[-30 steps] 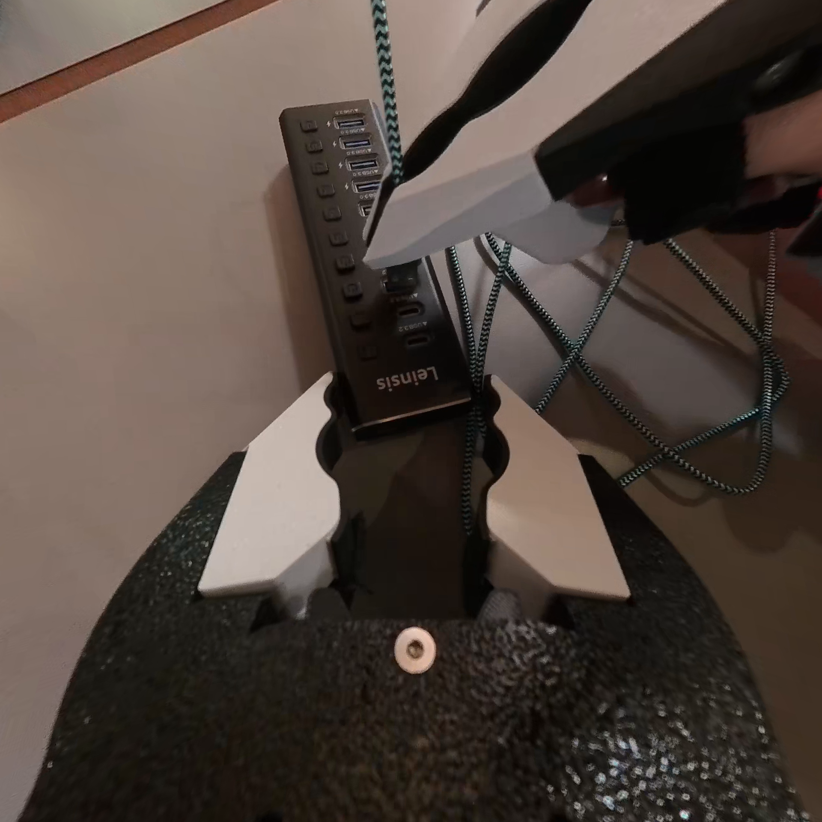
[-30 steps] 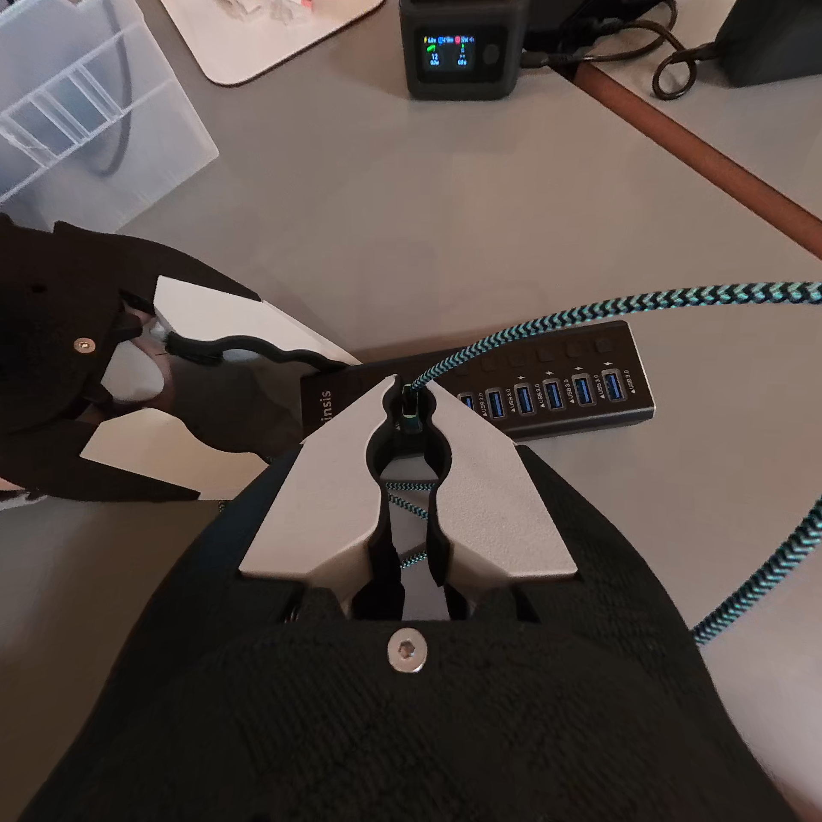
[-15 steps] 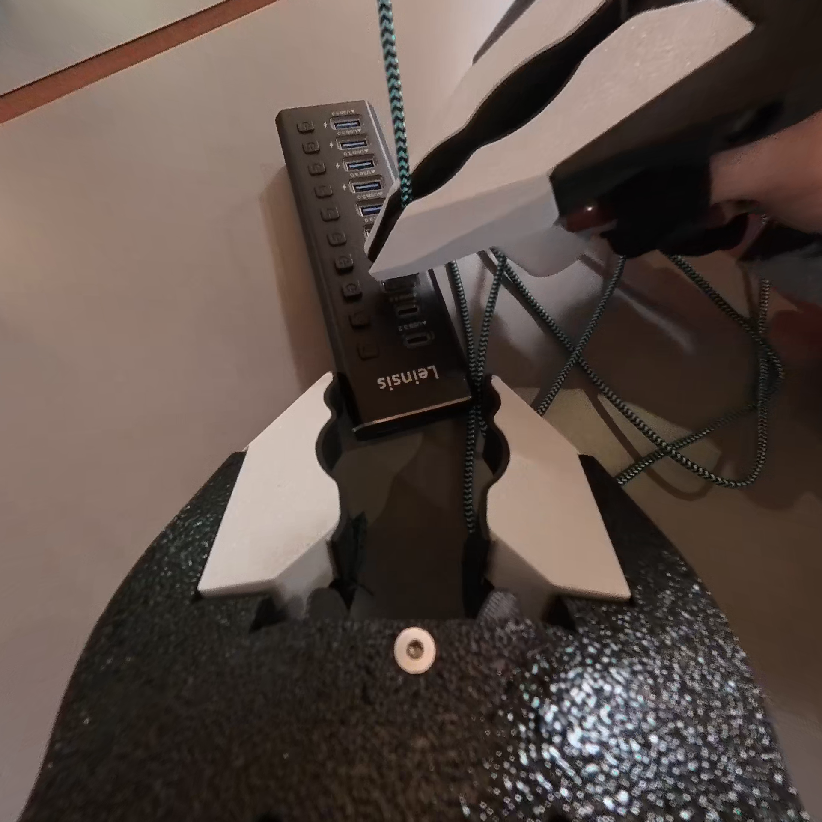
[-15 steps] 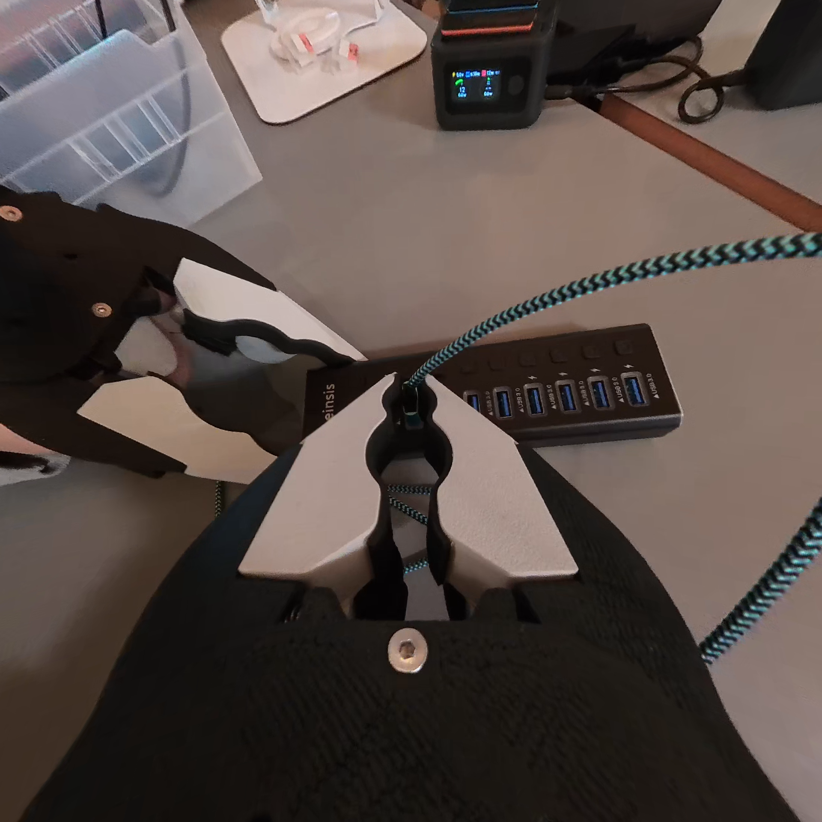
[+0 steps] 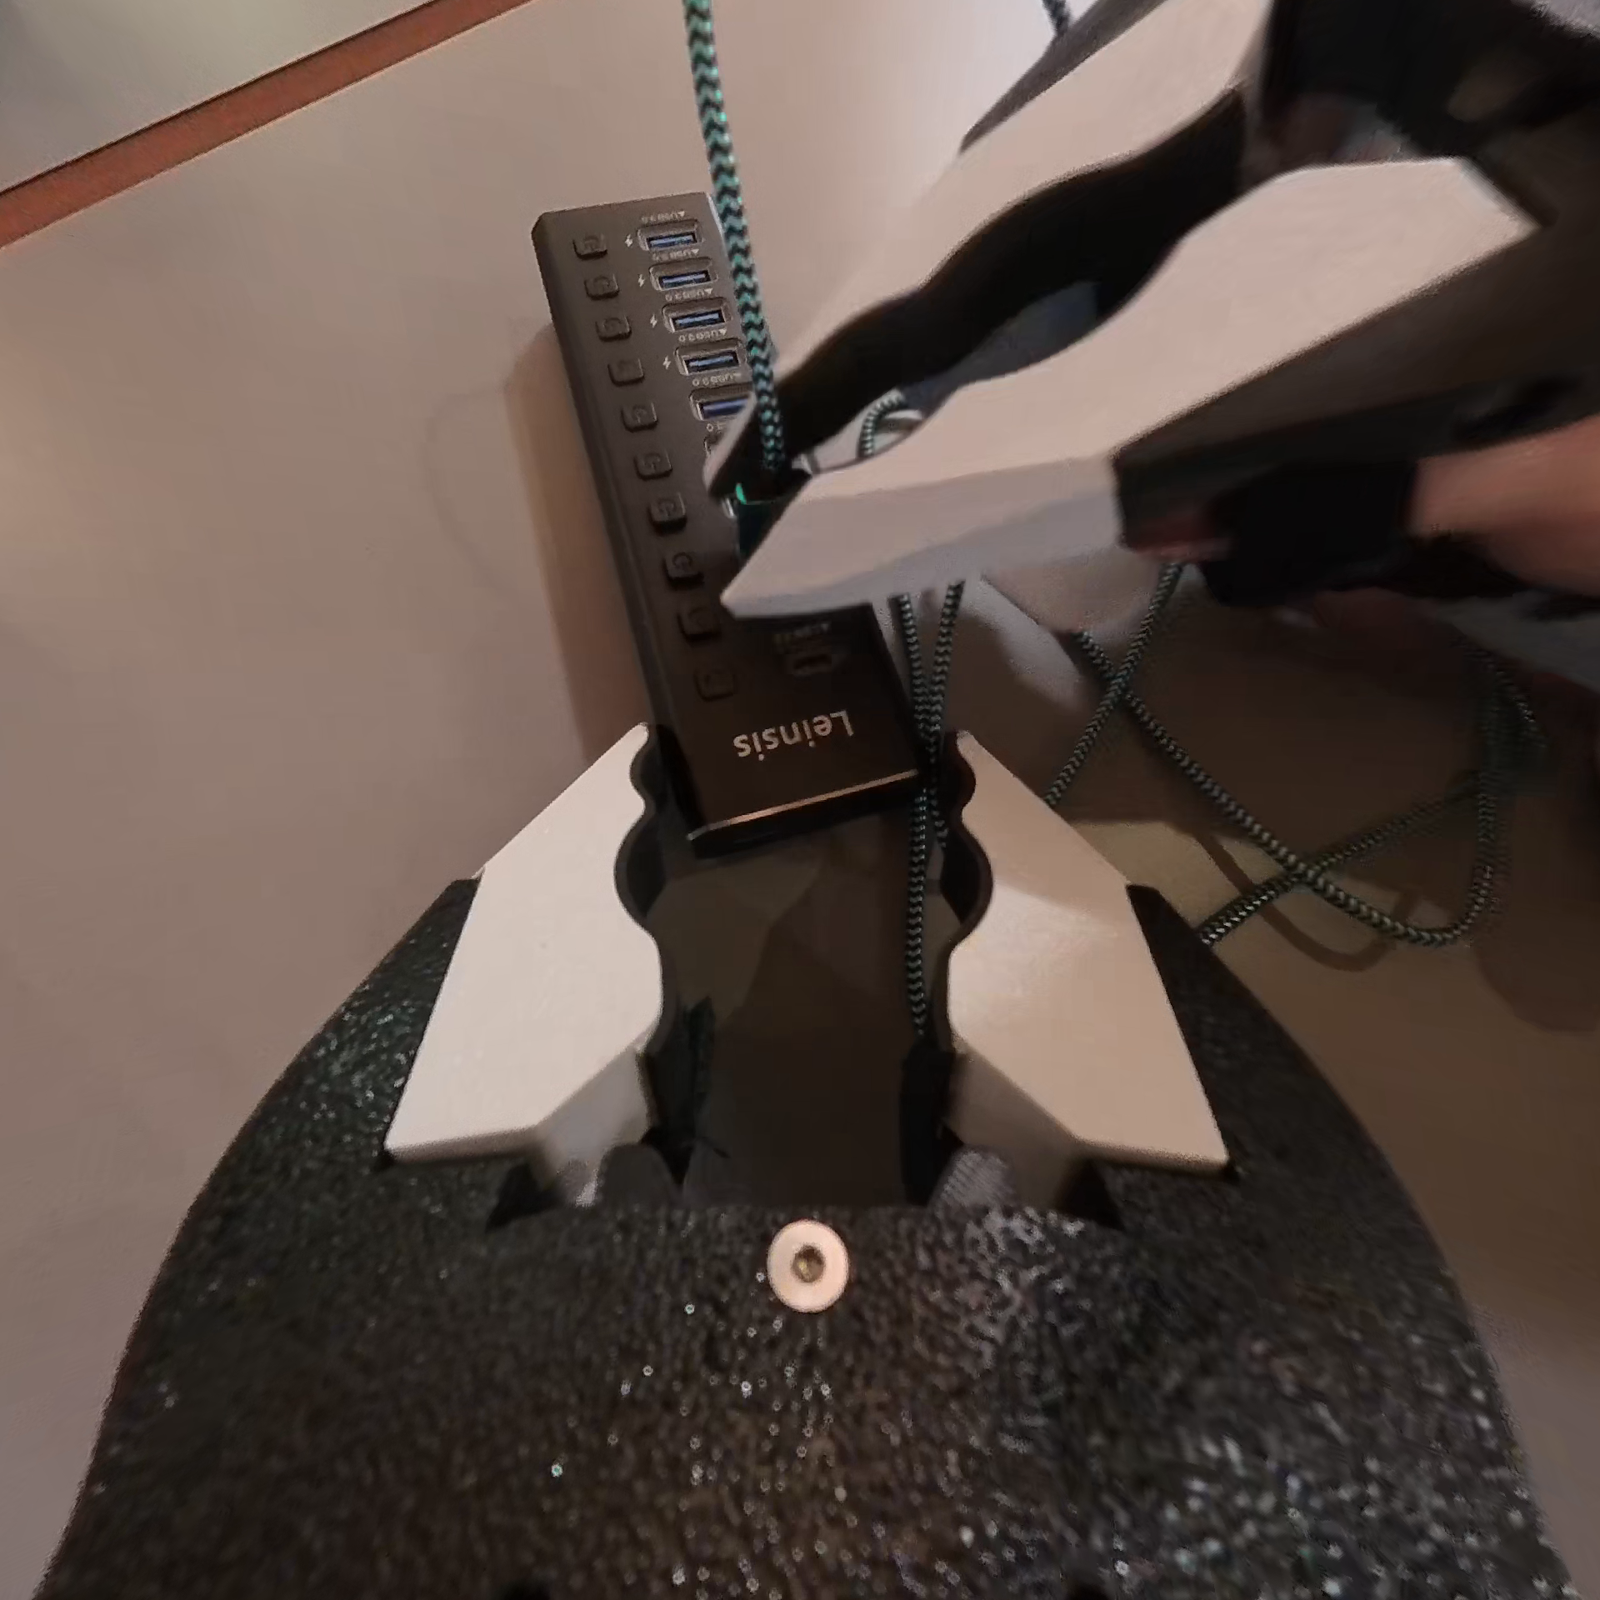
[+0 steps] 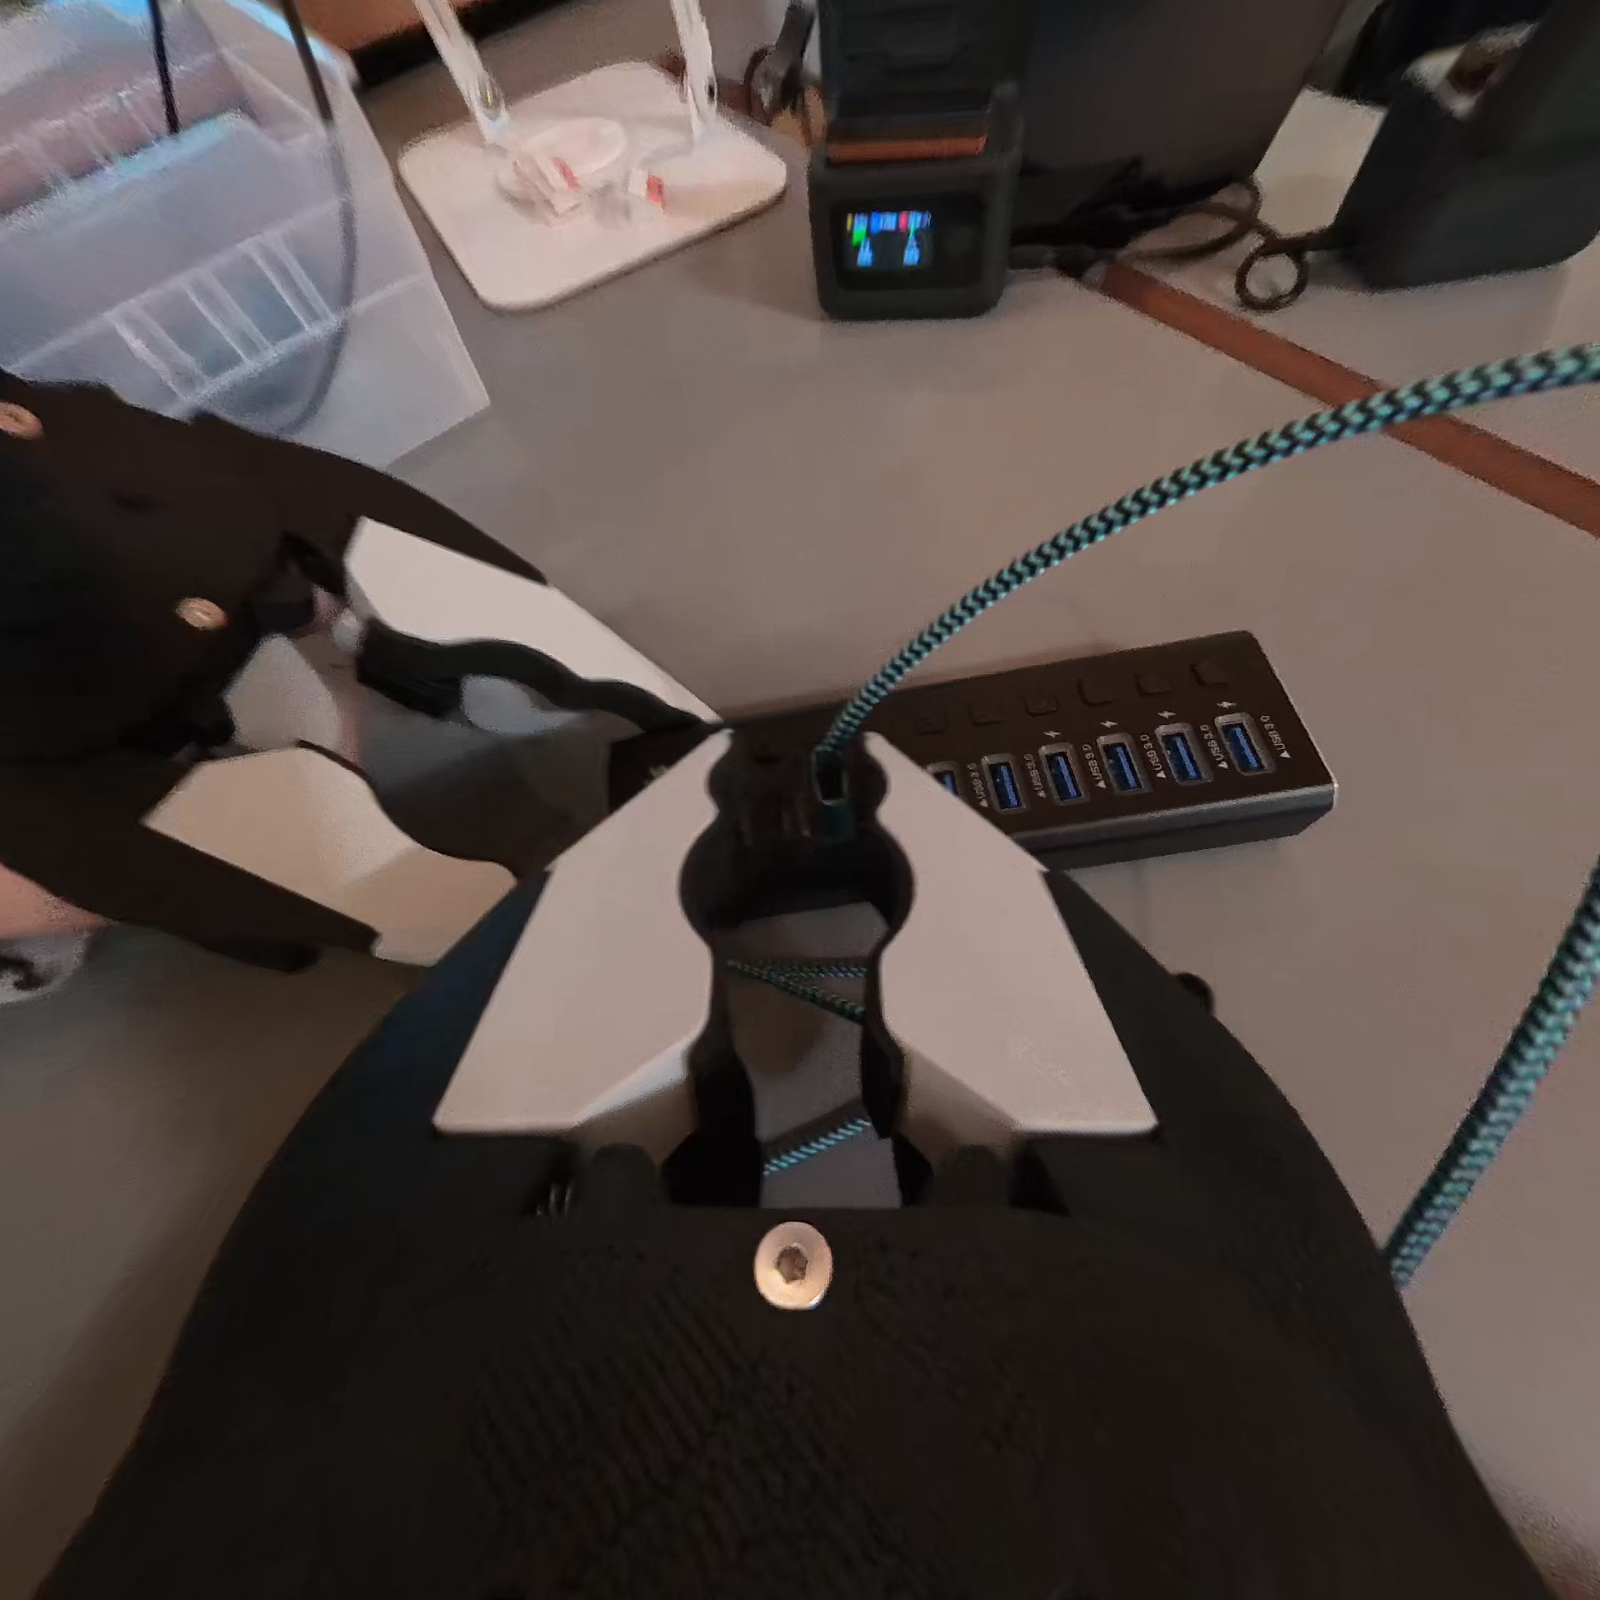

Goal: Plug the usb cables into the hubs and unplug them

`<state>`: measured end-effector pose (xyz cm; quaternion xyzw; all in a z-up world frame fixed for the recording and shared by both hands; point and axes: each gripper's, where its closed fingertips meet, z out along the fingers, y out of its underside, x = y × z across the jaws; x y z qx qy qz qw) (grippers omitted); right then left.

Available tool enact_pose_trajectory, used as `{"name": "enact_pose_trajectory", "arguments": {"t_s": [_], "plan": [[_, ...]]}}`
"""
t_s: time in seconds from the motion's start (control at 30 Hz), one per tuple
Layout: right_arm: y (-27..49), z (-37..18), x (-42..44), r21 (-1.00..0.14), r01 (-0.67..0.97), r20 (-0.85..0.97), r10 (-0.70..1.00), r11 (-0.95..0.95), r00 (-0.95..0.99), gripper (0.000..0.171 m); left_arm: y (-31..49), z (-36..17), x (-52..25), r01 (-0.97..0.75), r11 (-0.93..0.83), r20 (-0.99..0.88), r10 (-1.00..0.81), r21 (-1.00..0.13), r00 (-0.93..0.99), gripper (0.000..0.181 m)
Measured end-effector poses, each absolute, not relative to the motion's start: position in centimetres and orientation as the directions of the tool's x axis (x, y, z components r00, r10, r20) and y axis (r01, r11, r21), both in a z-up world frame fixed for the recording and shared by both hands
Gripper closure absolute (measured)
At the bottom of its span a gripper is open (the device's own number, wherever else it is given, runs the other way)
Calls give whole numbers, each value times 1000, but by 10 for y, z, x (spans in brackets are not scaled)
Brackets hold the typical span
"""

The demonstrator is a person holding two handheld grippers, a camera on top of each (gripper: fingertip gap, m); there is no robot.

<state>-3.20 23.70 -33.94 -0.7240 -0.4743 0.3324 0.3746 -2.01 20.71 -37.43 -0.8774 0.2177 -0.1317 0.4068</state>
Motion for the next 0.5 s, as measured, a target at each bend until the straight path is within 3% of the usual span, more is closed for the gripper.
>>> {"name": "enact_pose_trajectory", "arguments": {"t_s": [0.1, 0.3, 0.5], "plan": [[230, -319, -27, -908, 339, -105, 918, -245, 384, 135, 207, -374, -20, -277, -573, 52, -490, -771, 870, 118], [208, -309, 0, -942, 334, 146, 886, -11, 441, 143, 204, -374, -20, -282, -583, 67, -505, -762, 861, 119], [188, -295, 18, -957, 264, 233, 856, 118, 462, 150, 201, -373, -32, -262, -599, 88, -490, -756, 867, 122]]}}
